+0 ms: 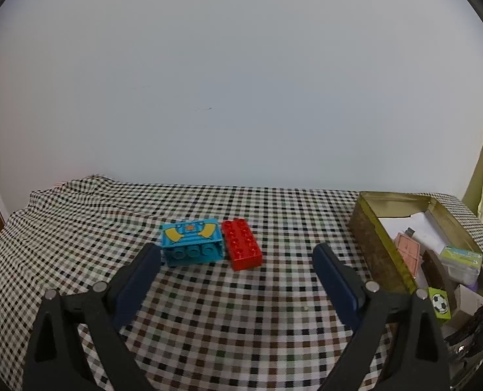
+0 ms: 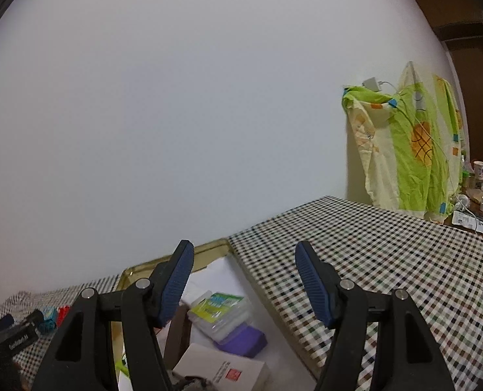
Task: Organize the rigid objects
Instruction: 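Withdraw both open grippers from the tray toward the blue and red blocks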
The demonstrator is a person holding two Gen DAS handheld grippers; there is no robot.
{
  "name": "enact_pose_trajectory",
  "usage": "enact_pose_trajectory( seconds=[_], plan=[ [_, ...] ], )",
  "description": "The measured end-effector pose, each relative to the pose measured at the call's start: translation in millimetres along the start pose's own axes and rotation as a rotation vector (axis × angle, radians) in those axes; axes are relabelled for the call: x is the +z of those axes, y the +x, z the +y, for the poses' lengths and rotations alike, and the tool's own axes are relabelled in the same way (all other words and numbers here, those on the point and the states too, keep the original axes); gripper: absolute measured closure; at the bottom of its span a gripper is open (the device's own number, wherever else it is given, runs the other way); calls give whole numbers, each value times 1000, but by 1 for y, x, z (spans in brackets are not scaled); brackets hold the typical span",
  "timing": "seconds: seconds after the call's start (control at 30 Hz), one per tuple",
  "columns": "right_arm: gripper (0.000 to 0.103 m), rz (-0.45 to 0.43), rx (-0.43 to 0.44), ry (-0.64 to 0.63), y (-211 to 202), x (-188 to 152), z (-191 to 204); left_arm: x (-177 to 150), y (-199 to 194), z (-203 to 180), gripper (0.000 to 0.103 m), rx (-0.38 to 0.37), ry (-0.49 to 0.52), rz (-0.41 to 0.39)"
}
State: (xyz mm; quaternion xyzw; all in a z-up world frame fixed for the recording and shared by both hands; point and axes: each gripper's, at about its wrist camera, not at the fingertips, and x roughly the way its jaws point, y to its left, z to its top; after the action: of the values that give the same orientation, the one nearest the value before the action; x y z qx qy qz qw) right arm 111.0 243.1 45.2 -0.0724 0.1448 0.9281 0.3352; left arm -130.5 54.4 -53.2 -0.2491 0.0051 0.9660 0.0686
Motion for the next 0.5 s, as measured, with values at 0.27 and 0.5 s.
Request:
enact_pose_trajectory(
  seconds=[0.27, 0.5],
  plan=[
    [36, 26, 67, -55, -7, -15, 36, 2, 2, 19, 8, 35, 2, -16],
    [36, 79, 157, -109, -7, -29, 78, 4, 8, 51, 8, 79, -27, -10]
  ],
)
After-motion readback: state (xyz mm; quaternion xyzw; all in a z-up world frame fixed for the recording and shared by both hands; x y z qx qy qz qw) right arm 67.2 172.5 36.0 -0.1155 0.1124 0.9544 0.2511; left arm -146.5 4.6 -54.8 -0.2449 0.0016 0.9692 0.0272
